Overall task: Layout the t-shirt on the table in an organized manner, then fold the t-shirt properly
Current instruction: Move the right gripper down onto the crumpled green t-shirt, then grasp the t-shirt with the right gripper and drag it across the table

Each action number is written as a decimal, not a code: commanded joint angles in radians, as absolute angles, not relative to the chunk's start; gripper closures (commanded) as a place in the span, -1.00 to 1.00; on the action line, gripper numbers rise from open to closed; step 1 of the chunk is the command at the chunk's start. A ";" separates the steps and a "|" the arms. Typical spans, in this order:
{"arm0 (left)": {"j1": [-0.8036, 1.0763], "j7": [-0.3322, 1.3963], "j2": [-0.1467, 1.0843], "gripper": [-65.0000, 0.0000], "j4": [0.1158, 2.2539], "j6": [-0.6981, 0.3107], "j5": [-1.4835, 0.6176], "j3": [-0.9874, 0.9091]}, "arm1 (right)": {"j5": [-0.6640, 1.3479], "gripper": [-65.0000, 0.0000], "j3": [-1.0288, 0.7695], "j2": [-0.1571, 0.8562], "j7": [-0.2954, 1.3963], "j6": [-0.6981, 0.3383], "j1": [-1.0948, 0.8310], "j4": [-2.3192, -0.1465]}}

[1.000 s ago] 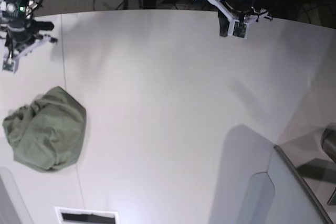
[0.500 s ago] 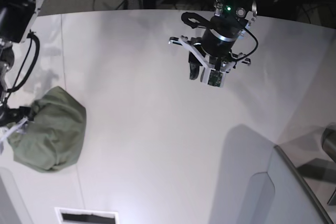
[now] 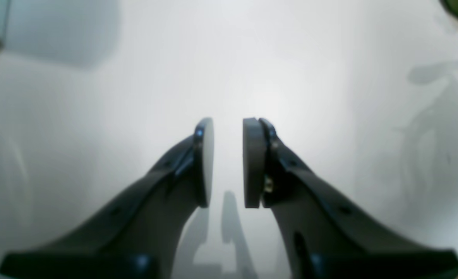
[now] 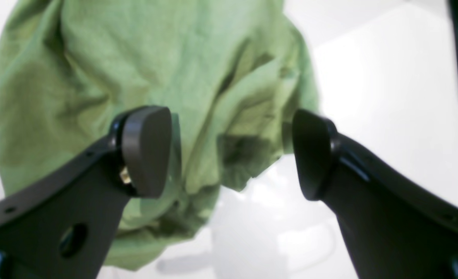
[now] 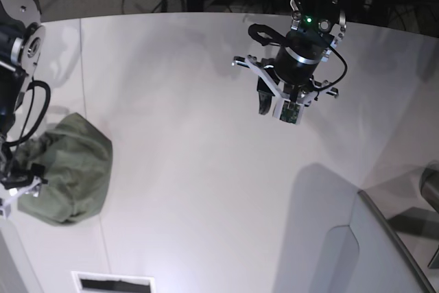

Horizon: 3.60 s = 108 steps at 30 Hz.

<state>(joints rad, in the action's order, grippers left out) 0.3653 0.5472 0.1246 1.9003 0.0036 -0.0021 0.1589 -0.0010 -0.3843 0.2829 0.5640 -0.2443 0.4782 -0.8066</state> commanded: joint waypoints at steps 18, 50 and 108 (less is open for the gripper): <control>0.331 0.529 0.120 0.61 1.900 0.005 -0.007 0.160 | -0.004 1.00 -0.384 0.245 0.711 -0.240 0.437 -1.118; 0.334 0.529 0.124 0.61 1.899 0.005 0.001 0.159 | 0.001 -0.59 -0.168 0.013 0.921 0.004 0.053 -1.774; 0.294 0.529 0.124 0.61 1.871 0.005 0.001 0.156 | -0.002 1.00 0.234 -0.074 0.952 -0.134 0.521 -1.627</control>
<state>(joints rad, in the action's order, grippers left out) 0.3008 0.5507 0.1219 1.8549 0.0006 -0.0013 0.1585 -0.0025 0.2359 -0.0711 0.9836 -0.1318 0.4866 -1.6135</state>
